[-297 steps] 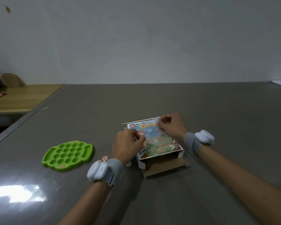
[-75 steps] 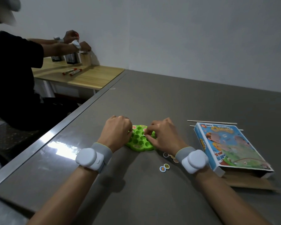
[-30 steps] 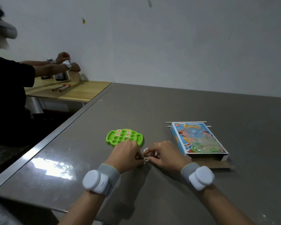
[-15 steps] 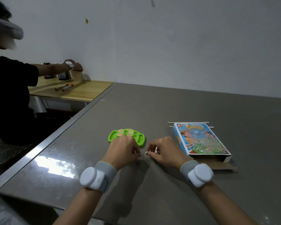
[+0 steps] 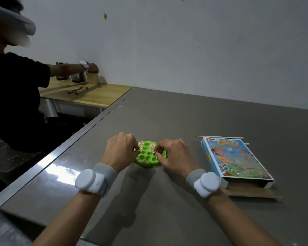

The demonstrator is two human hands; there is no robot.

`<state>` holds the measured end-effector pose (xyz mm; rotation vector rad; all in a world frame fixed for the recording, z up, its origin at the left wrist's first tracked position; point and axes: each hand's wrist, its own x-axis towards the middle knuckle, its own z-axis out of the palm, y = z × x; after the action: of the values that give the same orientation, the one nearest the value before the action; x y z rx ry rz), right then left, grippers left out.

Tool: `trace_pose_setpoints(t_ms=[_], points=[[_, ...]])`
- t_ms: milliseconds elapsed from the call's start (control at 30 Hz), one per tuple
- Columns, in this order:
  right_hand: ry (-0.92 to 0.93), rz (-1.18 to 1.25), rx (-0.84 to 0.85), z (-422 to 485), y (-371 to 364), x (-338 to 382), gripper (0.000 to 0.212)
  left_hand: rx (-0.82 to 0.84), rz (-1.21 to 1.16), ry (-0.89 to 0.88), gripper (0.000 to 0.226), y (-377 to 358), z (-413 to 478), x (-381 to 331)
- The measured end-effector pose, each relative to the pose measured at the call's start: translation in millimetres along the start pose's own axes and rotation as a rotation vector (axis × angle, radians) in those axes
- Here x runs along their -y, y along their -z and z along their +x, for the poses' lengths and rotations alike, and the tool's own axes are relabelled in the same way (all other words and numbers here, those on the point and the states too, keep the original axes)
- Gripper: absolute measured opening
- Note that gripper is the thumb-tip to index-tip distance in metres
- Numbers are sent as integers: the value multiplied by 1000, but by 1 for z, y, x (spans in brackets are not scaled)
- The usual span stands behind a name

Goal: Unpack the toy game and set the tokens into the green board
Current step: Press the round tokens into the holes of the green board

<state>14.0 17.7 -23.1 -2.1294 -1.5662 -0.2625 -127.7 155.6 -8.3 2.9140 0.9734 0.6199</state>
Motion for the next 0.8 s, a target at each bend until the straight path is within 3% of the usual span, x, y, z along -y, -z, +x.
trace_pose_setpoints(t_ms=[600, 800], points=[[51, -125, 56, 22, -32, -5, 19, 93, -9, 9, 20, -22, 16, 15], [26, -48, 42, 17, -28, -7, 17, 67, -35, 17, 23, -20, 10, 16]])
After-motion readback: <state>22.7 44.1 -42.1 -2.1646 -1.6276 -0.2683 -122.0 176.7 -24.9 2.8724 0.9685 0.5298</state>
